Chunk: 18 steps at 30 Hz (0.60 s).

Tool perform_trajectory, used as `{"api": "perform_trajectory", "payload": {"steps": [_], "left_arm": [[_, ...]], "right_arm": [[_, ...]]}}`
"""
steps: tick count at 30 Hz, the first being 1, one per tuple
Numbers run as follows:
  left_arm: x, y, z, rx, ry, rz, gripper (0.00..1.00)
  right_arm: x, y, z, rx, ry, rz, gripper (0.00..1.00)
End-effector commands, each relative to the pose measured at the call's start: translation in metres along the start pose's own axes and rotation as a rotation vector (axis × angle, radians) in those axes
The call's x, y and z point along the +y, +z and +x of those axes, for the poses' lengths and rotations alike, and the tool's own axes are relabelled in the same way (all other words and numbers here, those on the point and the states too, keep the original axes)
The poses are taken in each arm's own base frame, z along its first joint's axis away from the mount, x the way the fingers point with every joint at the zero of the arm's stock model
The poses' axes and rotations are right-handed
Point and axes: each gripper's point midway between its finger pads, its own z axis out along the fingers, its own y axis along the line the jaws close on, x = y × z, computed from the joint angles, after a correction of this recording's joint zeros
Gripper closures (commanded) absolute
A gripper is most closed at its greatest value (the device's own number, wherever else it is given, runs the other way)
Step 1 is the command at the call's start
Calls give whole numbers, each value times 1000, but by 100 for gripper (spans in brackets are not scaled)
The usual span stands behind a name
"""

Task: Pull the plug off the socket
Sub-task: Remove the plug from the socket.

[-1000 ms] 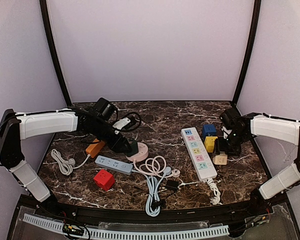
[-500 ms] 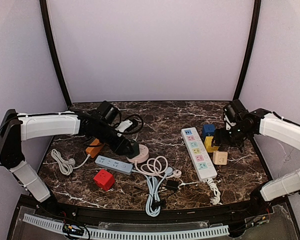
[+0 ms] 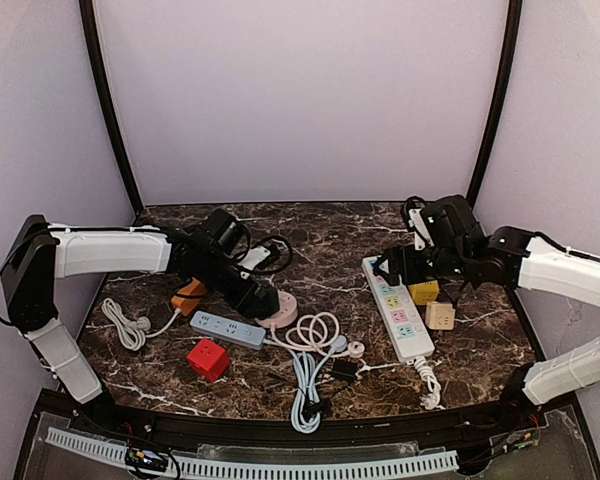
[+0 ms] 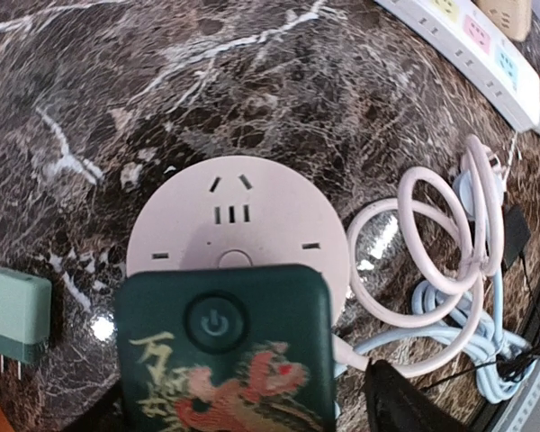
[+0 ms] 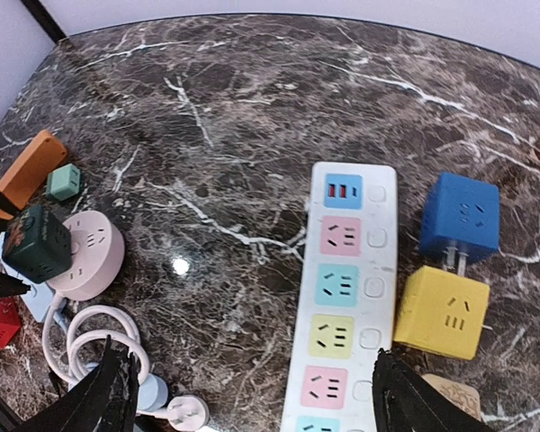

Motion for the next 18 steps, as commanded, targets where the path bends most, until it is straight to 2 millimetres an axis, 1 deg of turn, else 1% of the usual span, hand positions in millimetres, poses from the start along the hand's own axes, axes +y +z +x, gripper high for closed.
{"api": "perform_trajectory", "payload": {"steps": [1, 2, 3, 4, 5, 9, 10, 12, 13, 14, 15, 18], "left_arm": [[-17, -29, -21, -92, 75, 52, 13], [-15, -35, -23, -106, 81, 51, 10], [-15, -45, -26, -135, 80, 62, 6], [-14, -52, -28, -157, 80, 71, 4], [-15, -62, -30, -185, 73, 93, 2], [-12, -93, -35, -281, 21, 179, 1], [-9, -97, -36, -293, -1, 183, 1], [8, -105, -35, -315, -72, 151, 1], [24, -108, -34, -325, -112, 105, 1], [36, -108, -32, -325, -151, 64, 1], [48, -110, -30, -329, -183, 33, 1], [73, -110, -26, -341, -260, -43, 1]], "right_arm": [[46, 2, -26, -134, -98, -68, 17], [56, 3, -27, -146, -121, -83, 17], [66, 4, -27, -156, -145, -101, 17], [76, 5, -29, -166, -161, -116, 16], [85, 7, -30, -171, -176, -131, 16], [120, 17, -29, -169, -219, -201, 12], [130, 20, -28, -167, -232, -221, 12], [151, 27, -25, -162, -267, -249, 10], [160, 31, -24, -156, -286, -255, 10], [169, 40, -17, -137, -311, -251, 10], [177, 45, -15, -128, -326, -248, 10], [202, 60, -4, -98, -379, -260, 10]]}}
